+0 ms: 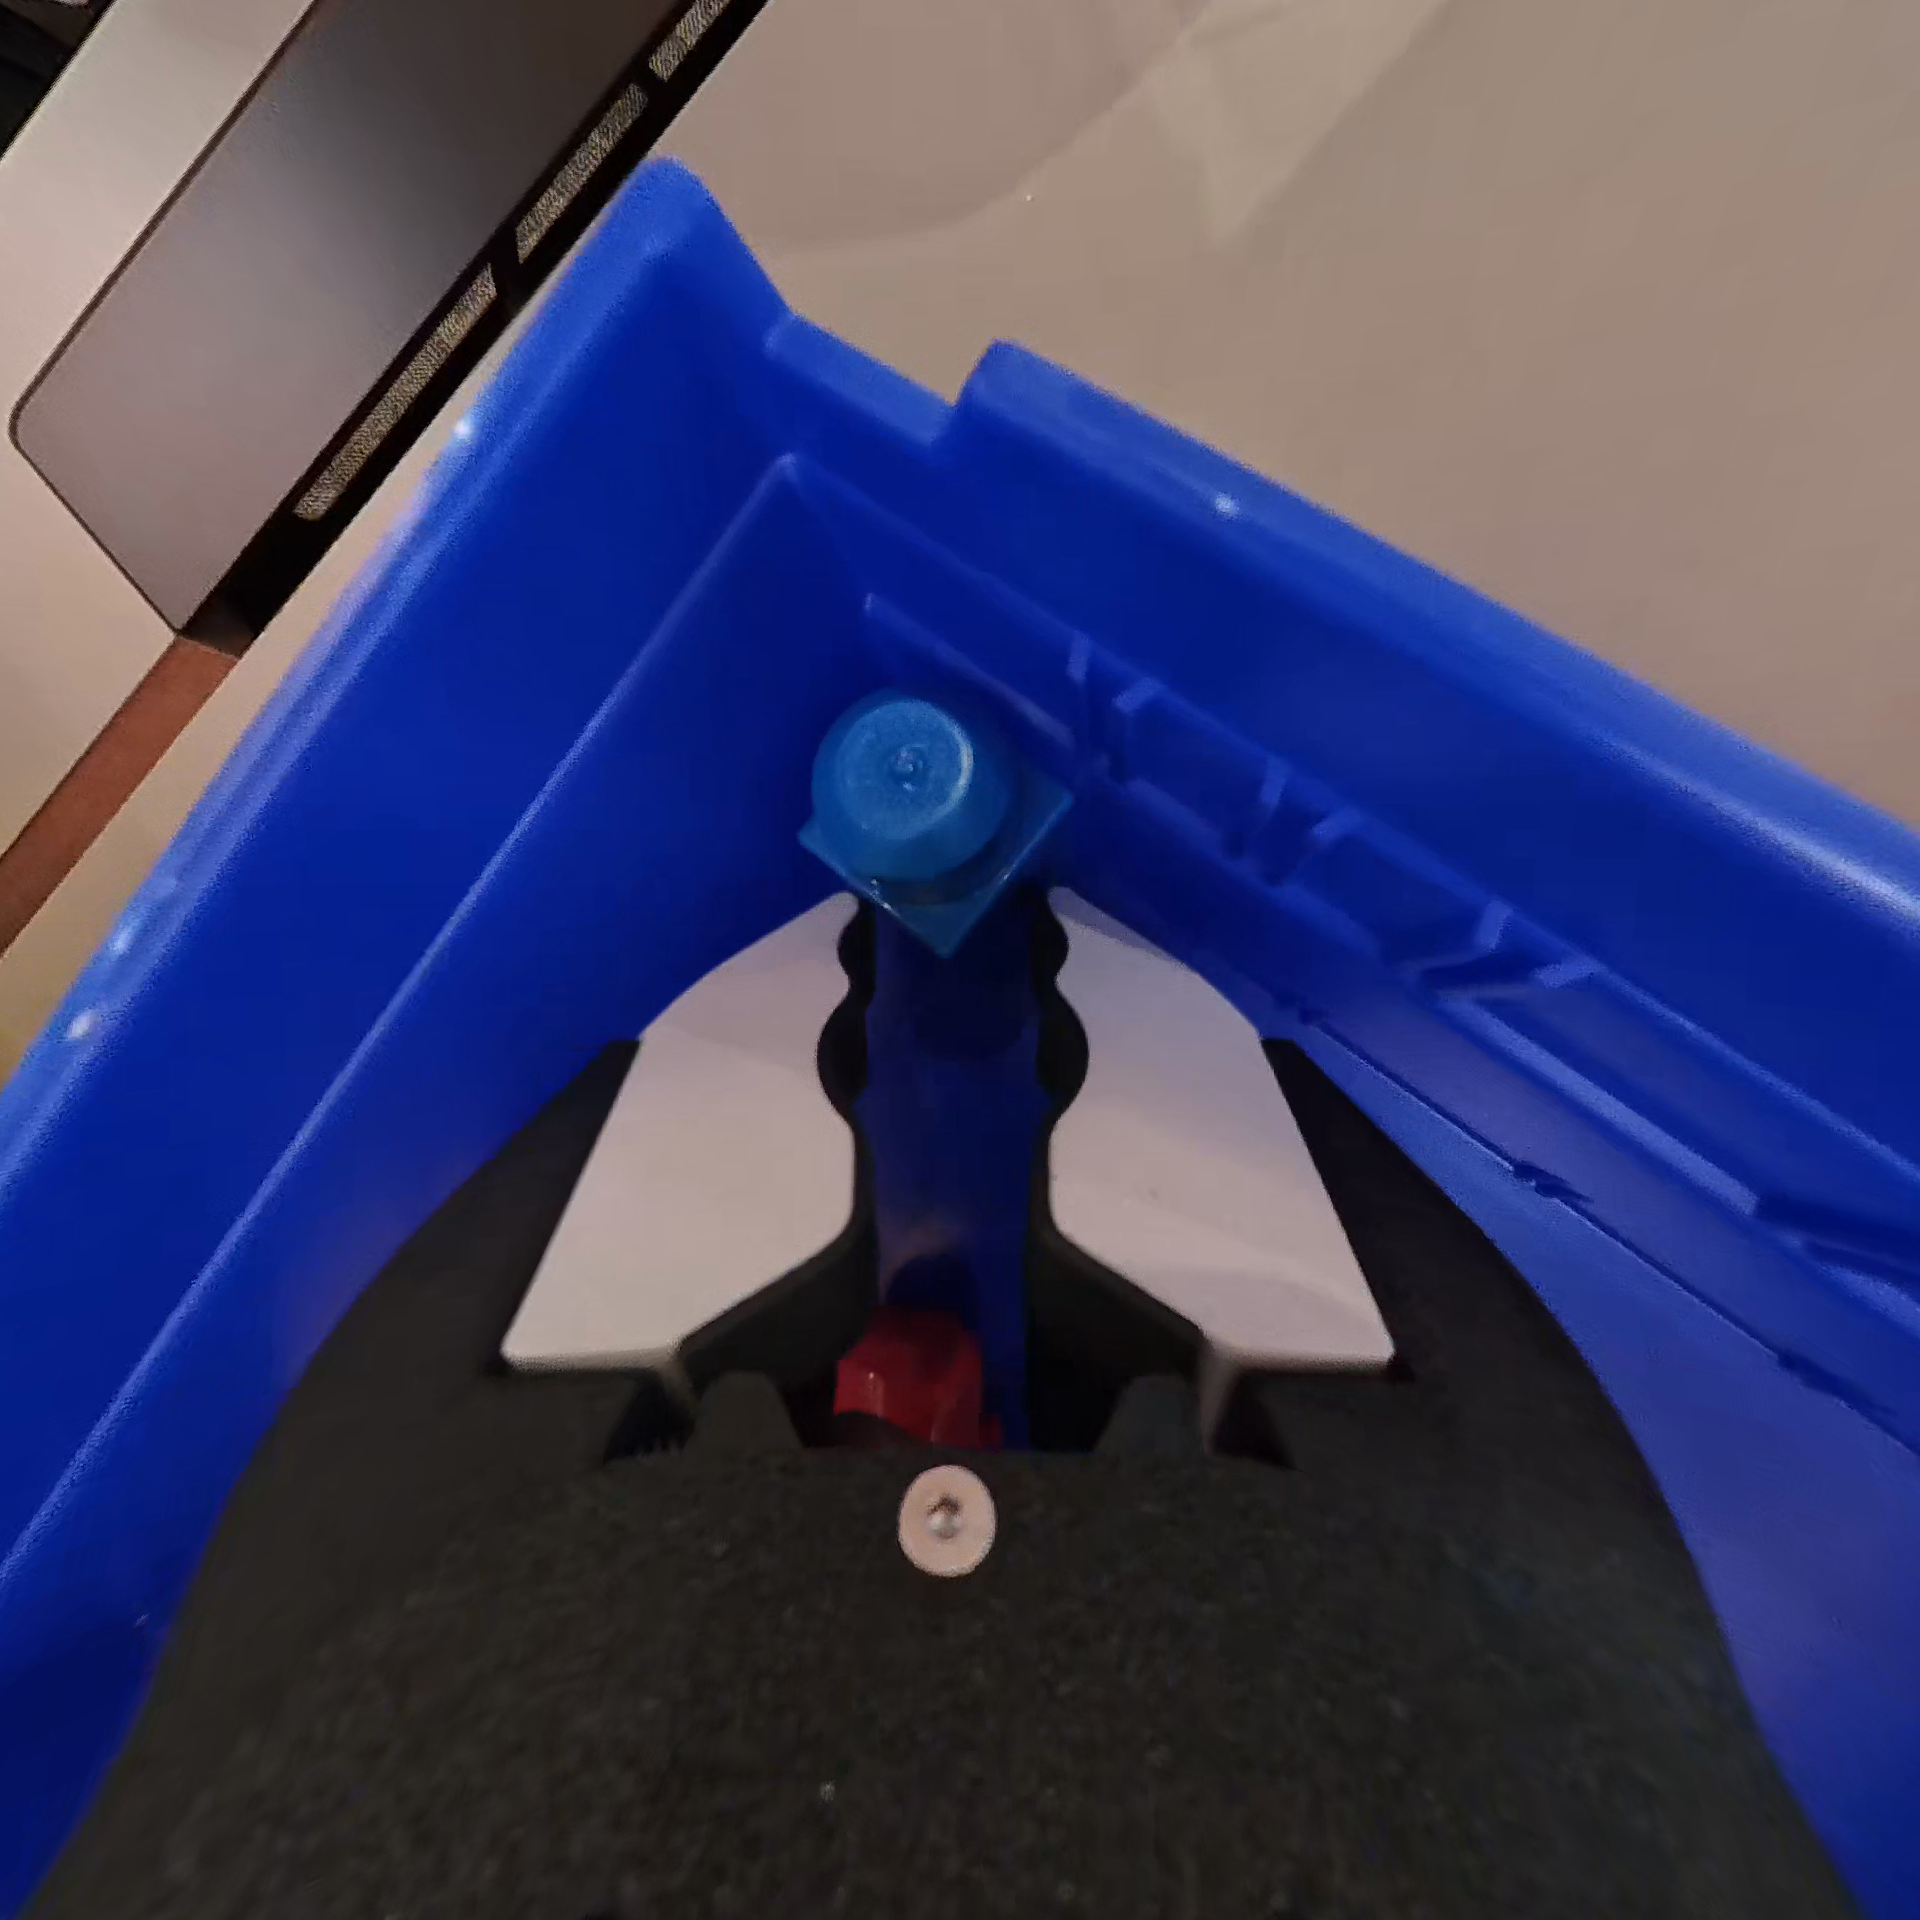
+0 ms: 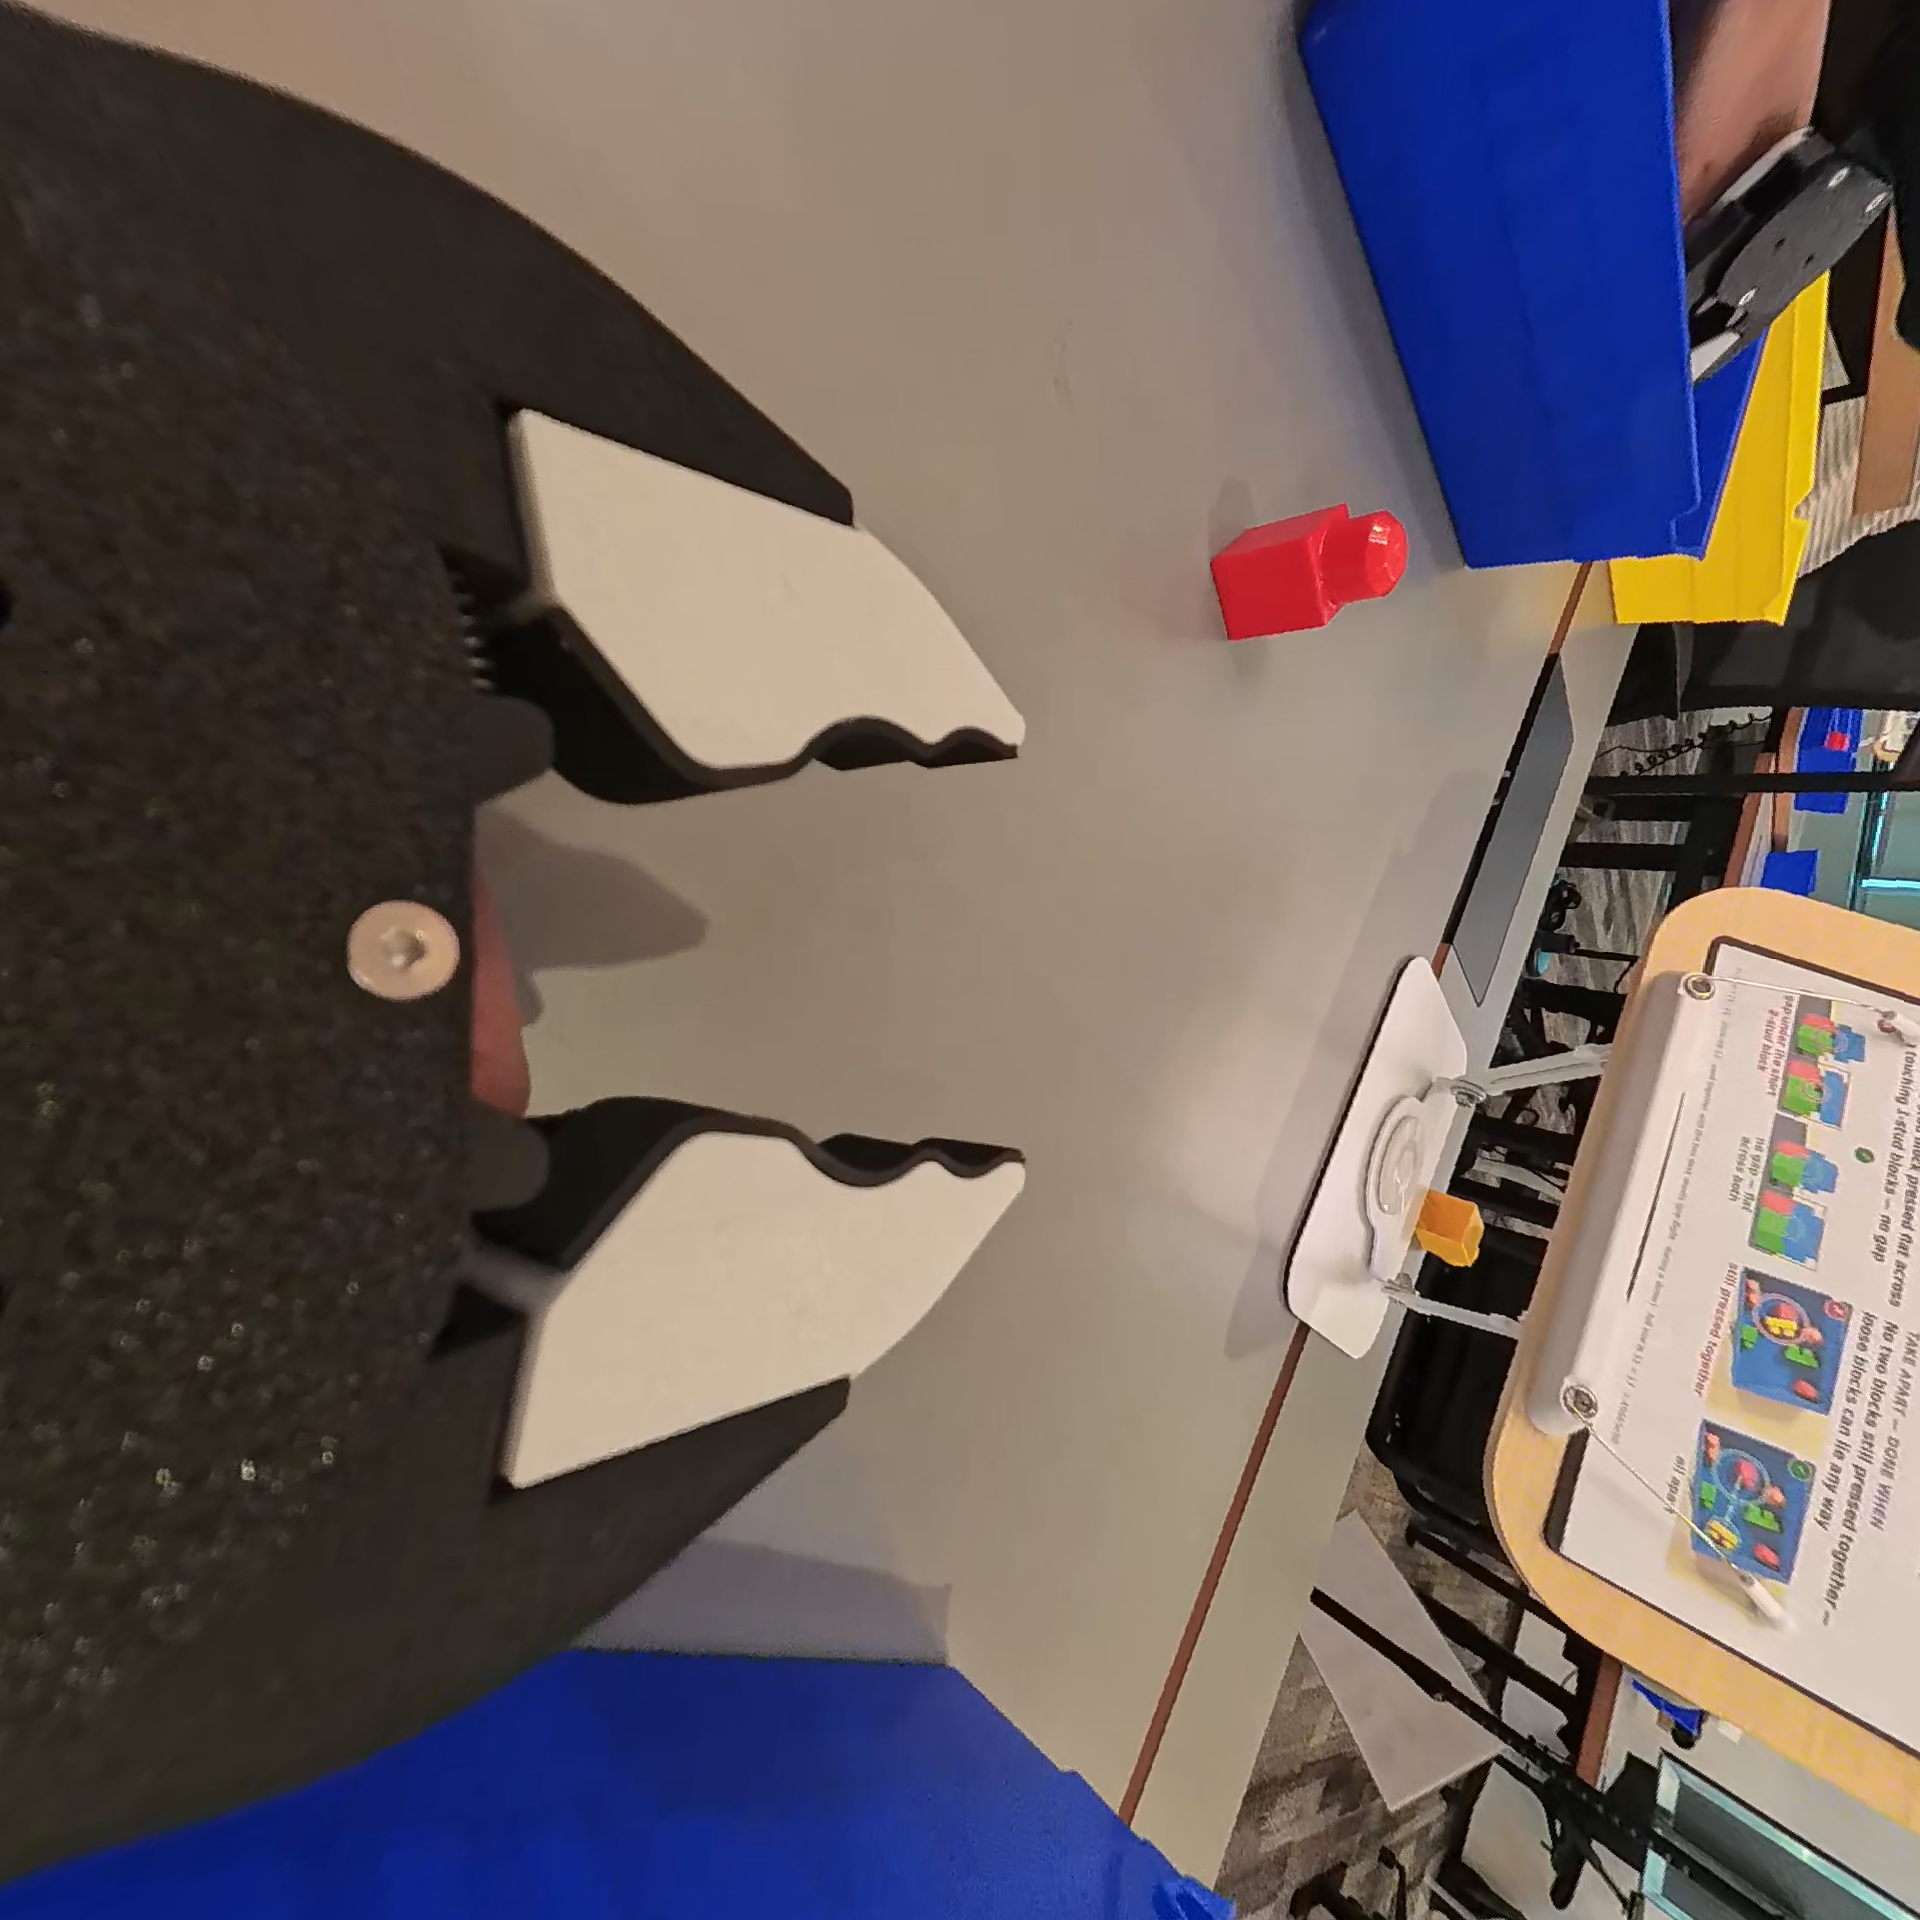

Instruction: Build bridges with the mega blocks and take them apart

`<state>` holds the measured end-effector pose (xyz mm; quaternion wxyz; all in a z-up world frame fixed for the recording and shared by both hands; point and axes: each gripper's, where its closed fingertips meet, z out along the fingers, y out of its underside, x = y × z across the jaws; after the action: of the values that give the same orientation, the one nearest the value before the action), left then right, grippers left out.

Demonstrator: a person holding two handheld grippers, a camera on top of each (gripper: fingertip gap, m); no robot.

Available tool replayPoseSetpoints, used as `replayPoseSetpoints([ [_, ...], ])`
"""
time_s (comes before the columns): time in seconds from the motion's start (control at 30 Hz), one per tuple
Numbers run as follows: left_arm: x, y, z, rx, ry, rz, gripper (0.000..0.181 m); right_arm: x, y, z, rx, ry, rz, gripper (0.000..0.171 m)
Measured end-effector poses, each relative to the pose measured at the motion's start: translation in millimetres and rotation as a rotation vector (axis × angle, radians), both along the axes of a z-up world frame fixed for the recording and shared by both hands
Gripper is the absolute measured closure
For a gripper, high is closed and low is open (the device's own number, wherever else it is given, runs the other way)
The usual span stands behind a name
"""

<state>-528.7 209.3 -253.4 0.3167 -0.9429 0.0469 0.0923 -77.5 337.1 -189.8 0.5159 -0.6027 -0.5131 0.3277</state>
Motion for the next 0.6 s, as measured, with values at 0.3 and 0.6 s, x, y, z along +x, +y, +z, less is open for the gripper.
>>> replayPoseSetpoints([
  [0.3, 0.9, -2.2, -0.3, -0.001, 0.002, 0.003, 0.158, 1.2, -0.5, 2.2, 0.004, 0.003, -0.001, 0.103],
  [0.6, 1.3, -6.6, 1.2, 0.014, 0.017, 0.014, 0.165, 0.3, -2.6, 3.1, 0.004, 0.003, 0.005, 0.103],
])
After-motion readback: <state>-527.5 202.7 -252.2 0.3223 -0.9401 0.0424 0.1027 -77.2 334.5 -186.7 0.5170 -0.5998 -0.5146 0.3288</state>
